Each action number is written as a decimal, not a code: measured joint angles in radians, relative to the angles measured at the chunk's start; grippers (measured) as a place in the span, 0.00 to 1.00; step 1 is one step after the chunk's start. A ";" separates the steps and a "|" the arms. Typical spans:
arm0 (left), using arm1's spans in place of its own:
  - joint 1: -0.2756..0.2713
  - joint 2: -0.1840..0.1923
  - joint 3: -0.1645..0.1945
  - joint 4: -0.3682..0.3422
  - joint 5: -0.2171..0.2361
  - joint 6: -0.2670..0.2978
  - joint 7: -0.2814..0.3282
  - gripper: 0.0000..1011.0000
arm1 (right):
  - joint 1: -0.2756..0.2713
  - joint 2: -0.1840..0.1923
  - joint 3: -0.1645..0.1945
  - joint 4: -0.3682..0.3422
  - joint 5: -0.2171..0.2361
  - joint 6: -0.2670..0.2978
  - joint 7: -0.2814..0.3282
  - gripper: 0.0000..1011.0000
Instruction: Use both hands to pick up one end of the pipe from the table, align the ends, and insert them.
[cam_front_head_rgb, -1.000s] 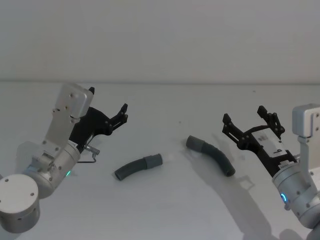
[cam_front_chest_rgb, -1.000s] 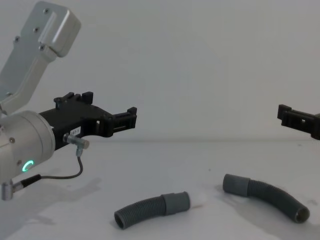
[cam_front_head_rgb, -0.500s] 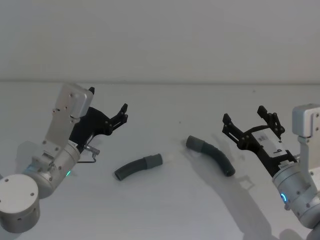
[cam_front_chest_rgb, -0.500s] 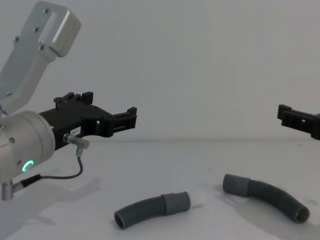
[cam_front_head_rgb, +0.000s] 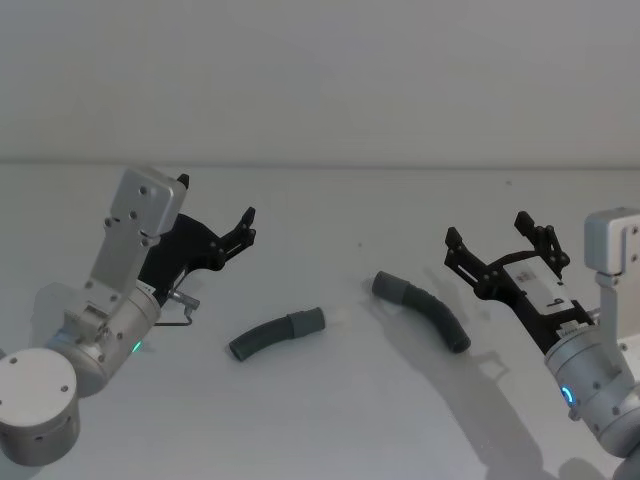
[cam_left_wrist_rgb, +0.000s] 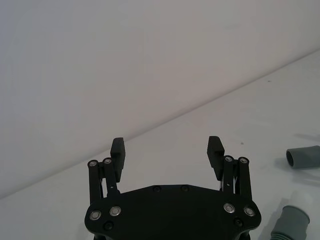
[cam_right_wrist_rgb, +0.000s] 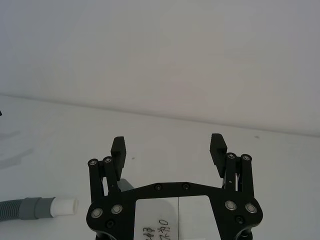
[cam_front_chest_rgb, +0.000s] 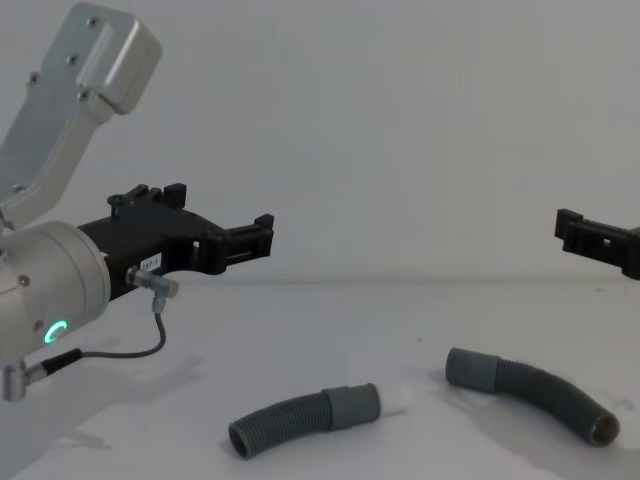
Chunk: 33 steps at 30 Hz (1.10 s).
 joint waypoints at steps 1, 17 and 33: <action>0.000 0.000 0.000 0.000 0.000 0.000 0.000 0.99 | 0.000 0.000 0.000 0.000 0.000 0.000 0.000 0.99; -0.003 -0.001 -0.001 0.000 -0.001 0.001 -0.005 0.99 | 0.002 0.000 0.000 0.000 0.000 0.001 0.002 0.99; -0.054 0.027 0.006 -0.011 -0.049 0.050 -0.144 0.99 | 0.056 0.069 0.008 0.017 0.049 0.069 0.144 0.99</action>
